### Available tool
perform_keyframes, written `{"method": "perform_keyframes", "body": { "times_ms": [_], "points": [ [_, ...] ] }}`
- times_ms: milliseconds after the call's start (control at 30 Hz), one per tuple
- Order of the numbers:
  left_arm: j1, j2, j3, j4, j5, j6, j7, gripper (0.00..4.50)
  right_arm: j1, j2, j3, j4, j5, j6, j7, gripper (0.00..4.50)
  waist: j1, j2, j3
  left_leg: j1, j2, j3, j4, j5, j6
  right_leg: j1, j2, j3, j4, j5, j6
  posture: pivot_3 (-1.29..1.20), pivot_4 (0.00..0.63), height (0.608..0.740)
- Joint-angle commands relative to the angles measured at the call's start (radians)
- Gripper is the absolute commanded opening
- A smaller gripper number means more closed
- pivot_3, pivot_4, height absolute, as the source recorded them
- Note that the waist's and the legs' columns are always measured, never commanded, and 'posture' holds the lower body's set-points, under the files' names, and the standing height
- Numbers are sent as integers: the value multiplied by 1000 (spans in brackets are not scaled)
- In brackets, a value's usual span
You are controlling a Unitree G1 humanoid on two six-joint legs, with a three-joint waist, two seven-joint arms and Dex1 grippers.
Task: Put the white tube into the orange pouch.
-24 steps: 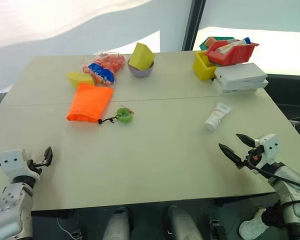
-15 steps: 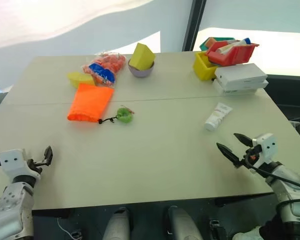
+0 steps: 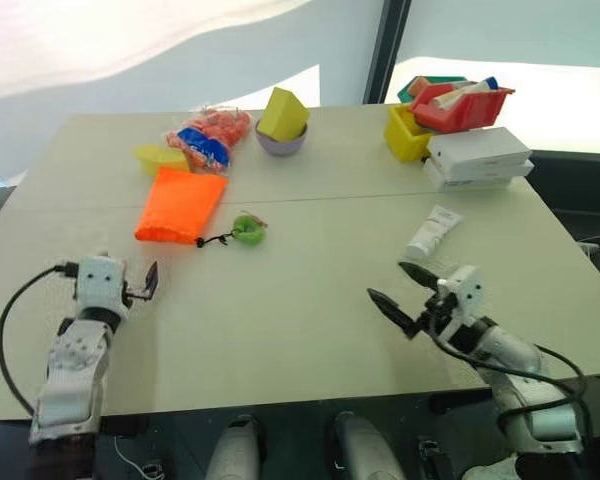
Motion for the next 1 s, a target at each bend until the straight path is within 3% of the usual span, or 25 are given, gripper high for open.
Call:
{"method": "perform_keyframes", "body": {
  "times_ms": [33, 300, 533, 667, 867, 1000],
  "points": [
    [-86, 16, -24, 122, 57, -68, 32, 4500, -18, 29, 86, -93, -31, 21, -32, 4462, 0, 0, 0, 0, 0, 0, 0, 0, 0, 0, 0, 0, 0, 0, 0, 0, 150, 740],
    [-301, 61, -107, 451, 163, -212, 66, 4500, -49, 67, 145, -91, -64, 25, -79, 4462, 1, -1, 0, -1, 0, 0, 2, 0, 0, 0, 0, 0, 2, 0, 1, 0, 150, 740],
    [-479, 57, -118, 740, 168, -333, 114, 4500, -32, 73, 148, -63, -80, -14, -82, 4462, 1, -2, 0, -1, 0, 0, 4, 0, 0, 1, 0, -1, 2, 2, 4, 0, 150, 740],
    [-519, 54, -132, 827, 170, -387, 111, 3174, -29, 80, 147, -61, -89, -26, -90, 4500, -1, -2, 0, -1, 0, 0, 4, 0, 0, 1, 0, -1, 2, 2, 5, 0, 150, 740],
    [-527, 57, -133, 874, 166, -435, 99, 54, -23, 79, 144, -64, -102, -37, -101, 4500, 0, -2, 0, -1, 0, 0, 4, 0, 0, 1, 0, -1, 2, 2, 5, 0, 150, 740],
    [-496, 54, -126, 832, 139, -452, 48, 10, -30, 82, 135, -58, -101, -40, -104, 4500, 1, -3, -1, -1, 0, 0, 5, 0, 0, 1, 0, -1, 2, 2, 5, 0, 150, 740]
  ]
}}
